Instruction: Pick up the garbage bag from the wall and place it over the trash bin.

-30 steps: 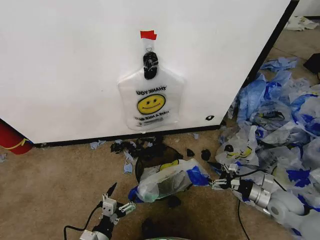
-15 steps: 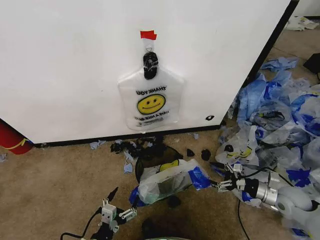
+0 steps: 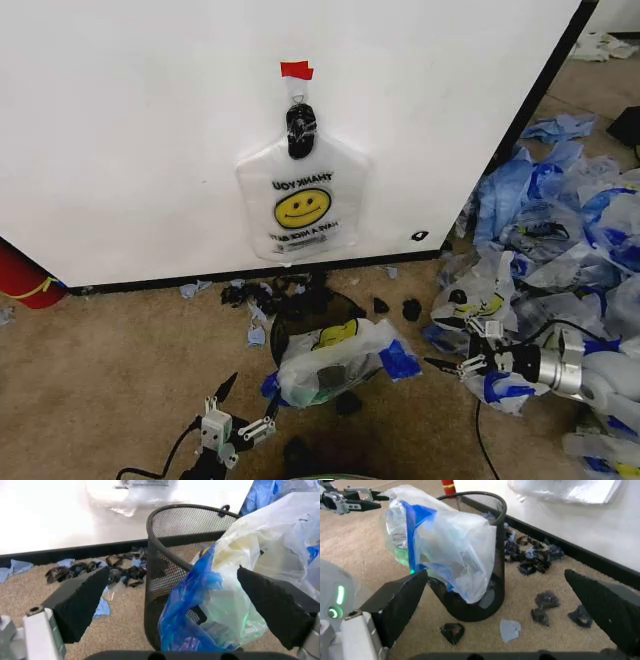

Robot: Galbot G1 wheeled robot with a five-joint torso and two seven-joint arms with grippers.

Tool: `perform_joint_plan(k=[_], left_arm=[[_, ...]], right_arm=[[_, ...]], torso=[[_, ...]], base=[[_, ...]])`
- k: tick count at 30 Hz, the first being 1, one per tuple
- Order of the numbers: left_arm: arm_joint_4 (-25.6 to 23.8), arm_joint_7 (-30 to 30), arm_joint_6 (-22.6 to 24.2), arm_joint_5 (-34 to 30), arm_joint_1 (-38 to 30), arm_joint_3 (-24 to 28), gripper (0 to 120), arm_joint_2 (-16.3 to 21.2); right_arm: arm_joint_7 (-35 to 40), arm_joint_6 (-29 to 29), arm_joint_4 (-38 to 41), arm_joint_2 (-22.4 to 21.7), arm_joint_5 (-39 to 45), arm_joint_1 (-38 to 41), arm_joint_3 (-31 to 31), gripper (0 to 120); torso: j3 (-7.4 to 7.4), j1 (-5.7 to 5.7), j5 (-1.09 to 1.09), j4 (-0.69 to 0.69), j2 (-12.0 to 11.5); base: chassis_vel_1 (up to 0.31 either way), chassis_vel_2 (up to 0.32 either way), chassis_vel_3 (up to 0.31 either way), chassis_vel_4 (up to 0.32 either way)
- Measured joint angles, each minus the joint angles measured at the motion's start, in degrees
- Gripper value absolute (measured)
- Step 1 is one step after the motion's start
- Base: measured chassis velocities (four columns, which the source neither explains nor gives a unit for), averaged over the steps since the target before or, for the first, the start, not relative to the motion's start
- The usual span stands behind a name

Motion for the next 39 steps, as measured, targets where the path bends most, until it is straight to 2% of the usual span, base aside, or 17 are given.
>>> perform_joint_plan(k=[6, 12, 15, 17, 18, 20, 22, 24, 26, 29, 31, 32, 34, 35, 36, 38, 39], left_arm=[[-0.15, -0.2, -0.3, 0.11, 0.34, -0.23, 100, -0.41], [-2.68, -1.41, -0.64, 0.08, 1.24, -1.69, 100, -0.07], [-6.64, -2.18, -0.13, -3.34, -0.23, -4.97, 100, 2.02], [-8.49, -2.16, 1.21, -7.72, -3.38, -6.45, 100, 4.35], [-8.49, -2.16, 1.21, -7.72, -3.38, -6.45, 100, 4.35], [-10.27, -1.58, 2.67, -12.75, -5.87, -9.82, 100, 7.36], [-11.16, -0.37, 3.32, -16.62, -7.13, -12.49, 100, 10.06], [-11.33, 0.08, 3.68, -18.1, -7.69, -13.38, 100, 11.46], [-11.06, 1.09, 5.13, -21.17, -10.26, -13.59, 100, 14.54], [-10.22, 2.37, 7.43, -25.0, -14.93, -11.71, 100, 17.69], [-9.72, 3.1, 10.58, -28.5, -20.61, -8.11, 100, 20.12], [-9.22, 3.22, 11.9, -30.01, -24.17, -4.63, 100, 21.09], [-7.9, 3.53, 13.38, -31.9, -31.71, 2.15, 100, 22.03], [-7.9, 3.53, 13.38, -31.9, -31.71, 2.15, 100, 22.03], [-7.15, 3.82, 14.15, -32.74, -35.59, 4.94, 100, 22.32], [-6.75, 4.18, 14.87, -33.54, -38.2, 6.64, 100, 22.49], [-6.25, 6.4, 19.4, -38.35, -48.28, 13.95, 100, 23.08]], right_arm=[[-1.05, 0.0, -0.04, -1.08, 0.93, 0.06, 2.24, 100], [0.73, 0.39, 0.98, -1.11, 4.52, -1.38, 7.19, 100], [11.34, 1.32, 6.11, 3.04, 11.35, -3.87, 14.45, 100], [18.01, 1.9, 9.56, 6.38, 13.52, -4.71, 17.54, 100], [18.01, 1.9, 9.56, 6.38, 13.52, -4.71, 17.54, 100], [24.63, 2.72, 12.81, 10.34, 13.25, -3.58, 19.22, 100], [27.9, 2.66, 15.15, 12.65, 11.91, -2.89, 19.8, 100], [28.84, 2.55, 16.06, 13.47, 11.18, -2.84, 19.91, 100], [30.36, 2.44, 18.49, 14.93, 9.39, -4.29, 20.84, 100], [31.14, 2.86, 20.79, 16.27, 7.44, -8.32, 23.56, 100], [31.51, 3.11, 22.78, 17.91, 6.06, -12.68, 27.22, 100], [31.51, 3.14, 23.57, 18.74, 5.52, -14.87, 29.14, 100], [31.26, 3.39, 24.41, 20.24, 4.02, -18.53, 32.75, 100], [31.26, 3.39, 24.41, 20.24, 4.02, -18.53, 32.75, 100], [30.78, 3.52, 24.64, 21.1, 3.25, -20.19, 34.51, 100], [30.45, 3.6, 24.83, 21.81, 2.7, -21.46, 35.91, 100], [29.78, 3.9, 25.98, 24.72, 1.61, -25.43, 39.63, 100]], torso=[[0.0, 0.0, 0.0, 0.01, 0.0], [0.0, 0.0, -0.01, 0.0, 0.0], [0.0, 0.0, -0.01, 0.06, 0.0], [0.0, 0.0, -0.04, -0.01, 0.0], [0.0, 0.0, -0.04, -0.01, 0.0], [0.0, 0.0, 0.01, -0.05, 0.0], [0.0, 0.0, 0.0, 0.03, 0.0], [0.0, 0.0, -0.03, 0.01, 0.0], [0.0, 0.0, -0.02, 0.08, 0.0], [0.01, 0.01, -0.04, 0.0, -0.01], [0.0, 0.0, 0.02, -0.03, 0.0], [0.0, 0.0, 0.04, -0.04, 0.0], [0.0, 0.0, -0.06, -0.01, 0.0], [0.0, 0.0, -0.06, -0.01, 0.0], [0.0, 0.0, -0.05, -0.02, 0.0], [0.0, 0.0, -0.03, 0.0, 0.0], [0.0, 0.0, 0.01, 0.0, 0.0]], base=[[0.0, 0.0, 0.0, 0.0], [0.0, 0.0, 0.0, 0.0], [0.0, 0.0, 0.0, 0.0], [0.0, 0.0, 0.0, 0.0], [0.0, 0.0, 0.0, 0.0], [0.0, 0.0, 0.0, 0.0], [0.0, 0.0, 0.0, 0.0], [0.0, 0.0, 0.0, 0.0], [0.0, 0.0, 0.0, 0.0], [0.0, 0.0, 0.0, 0.0], [0.0, 0.0, 0.0, 0.0], [0.0, 0.0, 0.0, 0.0], [0.0, 0.0, 0.0, 0.0], [0.0, 0.0, 0.0, 0.0], [0.0, 0.0, 0.0, 0.0], [0.0, 0.0, 0.0, 0.0], [0.0, 0.0, 0.0, 0.0]])
